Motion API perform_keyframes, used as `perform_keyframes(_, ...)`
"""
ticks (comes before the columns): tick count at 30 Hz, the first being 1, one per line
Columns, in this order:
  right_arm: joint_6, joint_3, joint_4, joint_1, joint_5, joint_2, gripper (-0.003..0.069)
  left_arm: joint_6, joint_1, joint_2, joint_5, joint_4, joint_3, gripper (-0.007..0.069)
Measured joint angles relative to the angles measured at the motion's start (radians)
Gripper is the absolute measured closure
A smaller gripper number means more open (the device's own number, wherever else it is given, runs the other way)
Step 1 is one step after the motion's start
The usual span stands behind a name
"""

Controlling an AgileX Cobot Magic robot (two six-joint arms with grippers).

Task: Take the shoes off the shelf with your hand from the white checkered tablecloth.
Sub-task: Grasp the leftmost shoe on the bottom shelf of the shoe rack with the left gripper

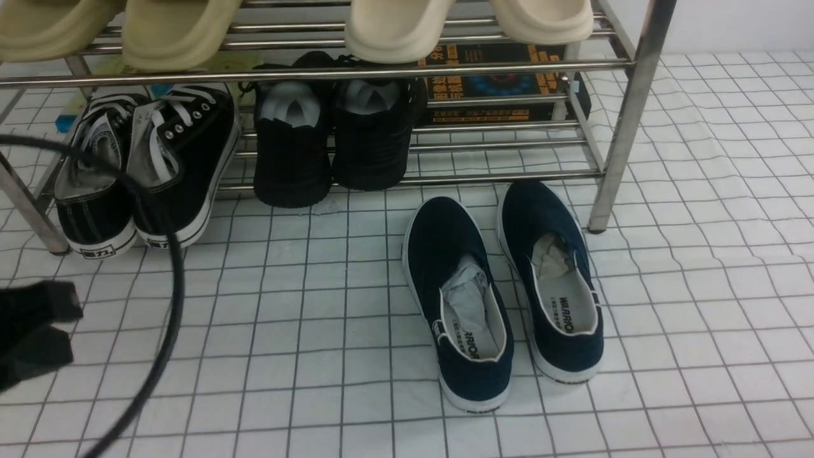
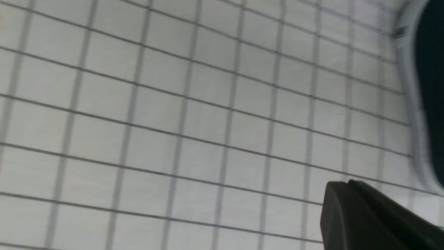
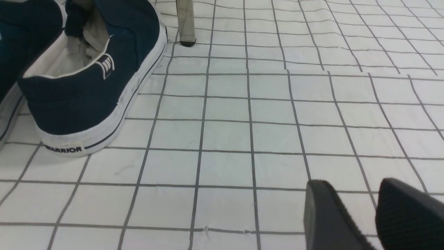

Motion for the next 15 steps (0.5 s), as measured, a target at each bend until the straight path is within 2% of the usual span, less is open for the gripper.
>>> perform_keyframes(4,0.000,0.000,0.000,0.000,0.000,0.000,0.0420,-0.016,0.000,0.216,0.037,0.151,-0.154,0.0615)
perform_keyframes(7,0.000,0.000,0.000,0.000,0.000,0.000,0.0420,-0.018,0.011,0.334,0.048,0.162,-0.243,0.0612)
perform_keyframes(10,0.000,0.000,0.000,0.000,0.000,0.000,0.0420,0.007,0.072,0.445,0.061,0.102,-0.347,0.0611)
perform_keyframes(11,0.000,0.000,0.000,0.000,0.000,0.000,0.0420,0.025,0.131,0.491,0.062,0.049,-0.397,0.0611)
perform_keyframes(15,0.000,0.000,0.000,0.000,0.000,0.000,0.0420,0.068,0.249,0.573,0.039,-0.088,-0.490,0.0610)
